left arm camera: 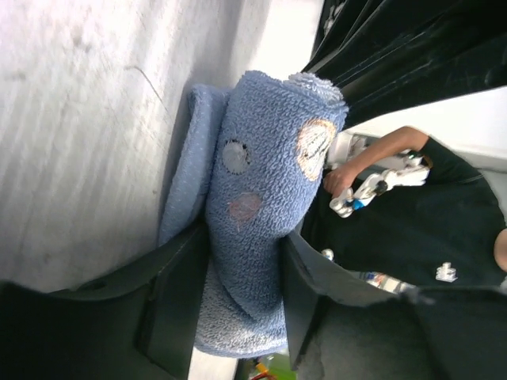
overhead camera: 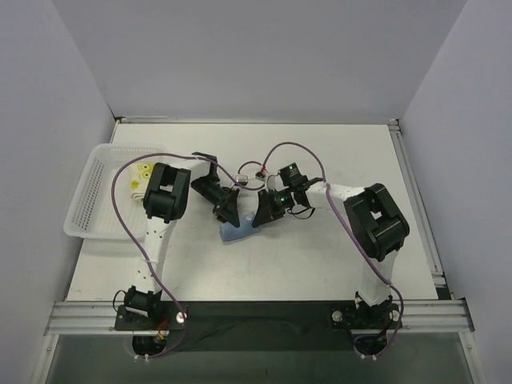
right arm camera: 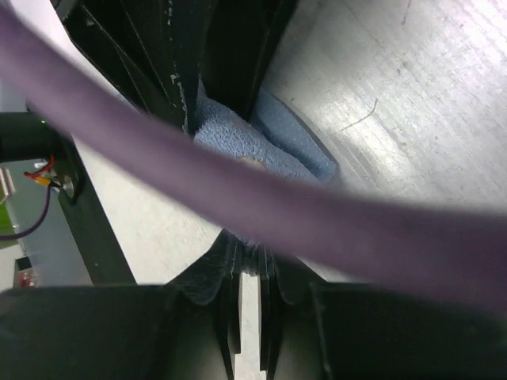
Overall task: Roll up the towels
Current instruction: Roll the towel
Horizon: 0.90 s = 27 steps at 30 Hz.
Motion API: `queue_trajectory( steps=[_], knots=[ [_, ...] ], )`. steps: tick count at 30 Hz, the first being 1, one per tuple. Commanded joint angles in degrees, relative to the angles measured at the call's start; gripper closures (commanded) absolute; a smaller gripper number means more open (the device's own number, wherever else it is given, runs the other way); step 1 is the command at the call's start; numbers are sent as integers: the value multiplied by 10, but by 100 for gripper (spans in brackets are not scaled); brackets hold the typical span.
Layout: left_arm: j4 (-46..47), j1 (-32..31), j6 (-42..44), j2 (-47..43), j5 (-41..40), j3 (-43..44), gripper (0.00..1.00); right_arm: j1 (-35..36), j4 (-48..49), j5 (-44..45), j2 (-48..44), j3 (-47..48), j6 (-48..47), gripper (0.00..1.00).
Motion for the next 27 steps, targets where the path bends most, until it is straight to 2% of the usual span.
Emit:
queue_trajectory(
  steps=[1,5,9,13,19,22,27],
  knots=[
    [96,18,-6,-20,-63,-31,47,-4,-11,-52,-1,24,30,100],
    [167,32,-41,-102,-87,-73,38,-12,-76,-66,8,43,32,100],
    [274,45,-90,-250,-165,-137,34,-13,-165,-74,36,82,20,100],
    [382,45,-106,-377,-236,-218,33,-18,-199,-79,50,102,26,100],
    [477,30,-92,-543,-309,-367,28,-31,-215,-110,77,122,55,100],
    [522,-18,-69,-601,-345,-412,25,-35,-216,-123,92,132,67,100],
    [593,-161,-25,-641,-449,-486,22,-39,-218,-146,115,152,84,100]
  ],
)
